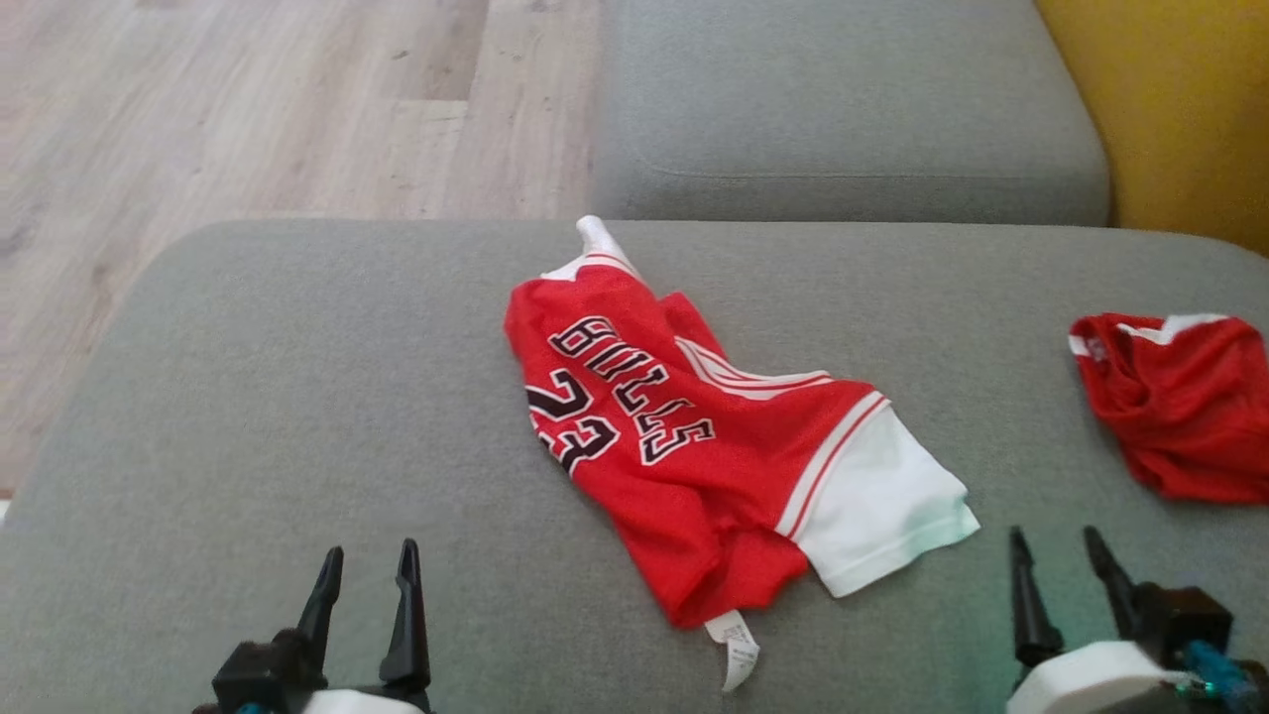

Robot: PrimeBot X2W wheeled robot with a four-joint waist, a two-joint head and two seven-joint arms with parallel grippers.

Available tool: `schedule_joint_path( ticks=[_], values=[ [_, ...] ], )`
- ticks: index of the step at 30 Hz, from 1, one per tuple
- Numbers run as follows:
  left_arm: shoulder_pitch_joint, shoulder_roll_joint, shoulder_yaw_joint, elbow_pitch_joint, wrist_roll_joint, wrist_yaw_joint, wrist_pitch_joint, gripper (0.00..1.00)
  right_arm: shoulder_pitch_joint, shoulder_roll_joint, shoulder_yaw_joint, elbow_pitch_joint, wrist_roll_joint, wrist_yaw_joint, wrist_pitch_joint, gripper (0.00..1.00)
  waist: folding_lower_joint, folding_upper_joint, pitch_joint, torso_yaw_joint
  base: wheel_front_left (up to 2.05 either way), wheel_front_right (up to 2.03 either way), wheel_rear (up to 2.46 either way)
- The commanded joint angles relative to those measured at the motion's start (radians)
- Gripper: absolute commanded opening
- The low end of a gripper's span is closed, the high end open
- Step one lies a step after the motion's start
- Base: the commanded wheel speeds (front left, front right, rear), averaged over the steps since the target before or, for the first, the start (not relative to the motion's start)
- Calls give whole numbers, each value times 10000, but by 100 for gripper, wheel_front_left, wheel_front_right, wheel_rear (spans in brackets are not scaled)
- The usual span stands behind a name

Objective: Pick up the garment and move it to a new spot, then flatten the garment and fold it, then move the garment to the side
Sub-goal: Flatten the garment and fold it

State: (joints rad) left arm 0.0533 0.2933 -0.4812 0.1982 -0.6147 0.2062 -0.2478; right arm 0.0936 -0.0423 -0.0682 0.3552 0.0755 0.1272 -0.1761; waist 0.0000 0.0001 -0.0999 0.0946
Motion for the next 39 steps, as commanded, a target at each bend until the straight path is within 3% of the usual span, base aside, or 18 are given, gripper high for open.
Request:
schedule_joint_path(
  ticks=[1,13,22,23,24,26,27,34,39],
  values=[
    [-354,117,361,-356,121,59,-46,100,-672,-79,-57,-180,-221,35,5,100,0,-1,35,297,0,0,0],
    [-372,318,351,-650,189,212,105,100,-2346,-79,-1825,2460,-1573,35,438,100,0,-1,601,1816,0,0,0],
    [-325,286,321,-647,163,246,92,100,-3299,-79,-2731,4816,-2286,35,470,100,0,-1,886,2285,0,0,0],
    [-328,281,320,-635,159,246,87,100,-3382,-79,-2739,5036,-2275,35,443,94,0,-1,886,2289,0,0,0],
    [-328,278,322,-618,155,244,81,100,-3457,-79,-2725,5240,-2259,35,406,61,0,-1,879,2286,0,0,0],
    [-325,271,338,-573,137,244,68,100,-3616,-79,-2686,5605,-2114,35,265,16,0,-1,853,2263,0,0,0],
    [-325,265,344,-550,130,245,61,100,-3710,-79,-2638,5770,-1970,35,132,0,0,-1,834,2244,0,0,0],
    [-330,242,329,-480,143,268,35,100,-4480,-79,-2002,5798,-1462,35,-608,0,0,-1,646,2079,0,0,0],
    [-370,272,294,-454,154,256,32,100,-5252,-79,-204,4823,-460,35,-804,0,0,-1,425,2138,0,0,0]
  ],
)
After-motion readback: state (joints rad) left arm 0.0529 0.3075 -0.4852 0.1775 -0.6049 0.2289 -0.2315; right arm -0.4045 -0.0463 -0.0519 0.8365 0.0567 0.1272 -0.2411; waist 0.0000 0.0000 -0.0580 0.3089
